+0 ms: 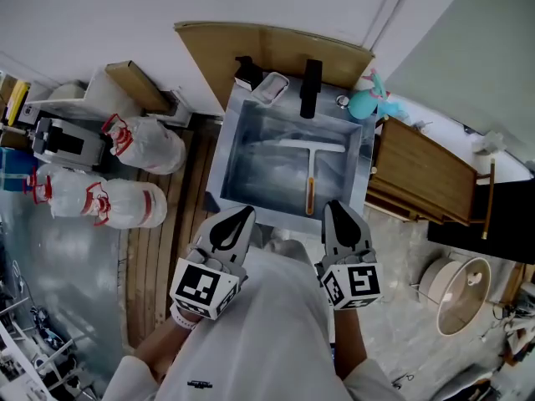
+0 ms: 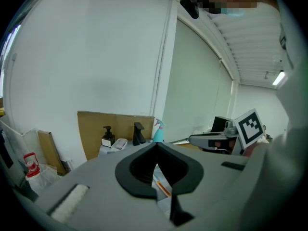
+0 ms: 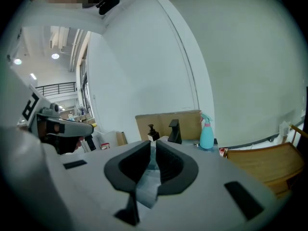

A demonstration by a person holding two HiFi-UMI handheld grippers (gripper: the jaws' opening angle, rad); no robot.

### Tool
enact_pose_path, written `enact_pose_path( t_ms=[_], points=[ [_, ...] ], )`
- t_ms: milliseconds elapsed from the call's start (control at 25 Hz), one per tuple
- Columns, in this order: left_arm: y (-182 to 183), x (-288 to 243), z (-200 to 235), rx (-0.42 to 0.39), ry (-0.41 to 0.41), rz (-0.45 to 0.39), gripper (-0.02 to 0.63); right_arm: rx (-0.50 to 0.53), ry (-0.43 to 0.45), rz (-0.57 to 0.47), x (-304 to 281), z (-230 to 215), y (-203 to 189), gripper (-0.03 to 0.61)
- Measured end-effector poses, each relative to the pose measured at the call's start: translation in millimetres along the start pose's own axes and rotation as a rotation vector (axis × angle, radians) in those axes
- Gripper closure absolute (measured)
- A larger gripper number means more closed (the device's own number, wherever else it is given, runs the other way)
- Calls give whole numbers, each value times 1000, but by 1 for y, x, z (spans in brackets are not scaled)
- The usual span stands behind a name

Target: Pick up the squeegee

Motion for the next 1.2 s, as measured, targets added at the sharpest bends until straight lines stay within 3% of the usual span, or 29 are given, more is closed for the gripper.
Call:
enact_pose_path(
  t_ms=[400,520,800,1200],
  points=[
    [-7,-43,17,46,-18,73,615,-2,21,127,-44,-12,-16,566],
    [-10,-55,25,58,-6,91,615,2,27,175,-62,-15,-27,477],
    [-22,-98,52,79,6,138,615,-20,45,269,-114,-24,-57,476],
    [-48,-158,89,117,16,199,615,-27,-8,399,-173,-47,-112,471]
  ],
)
Point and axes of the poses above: the fingertips, and each gripper's own axes: x backward along the fingers, z to its left, y out of its top, the point moved 3 cm from there along x, backward along the fingers, and after that the axes turned 11 degrees about x, right-handed, at the moved point
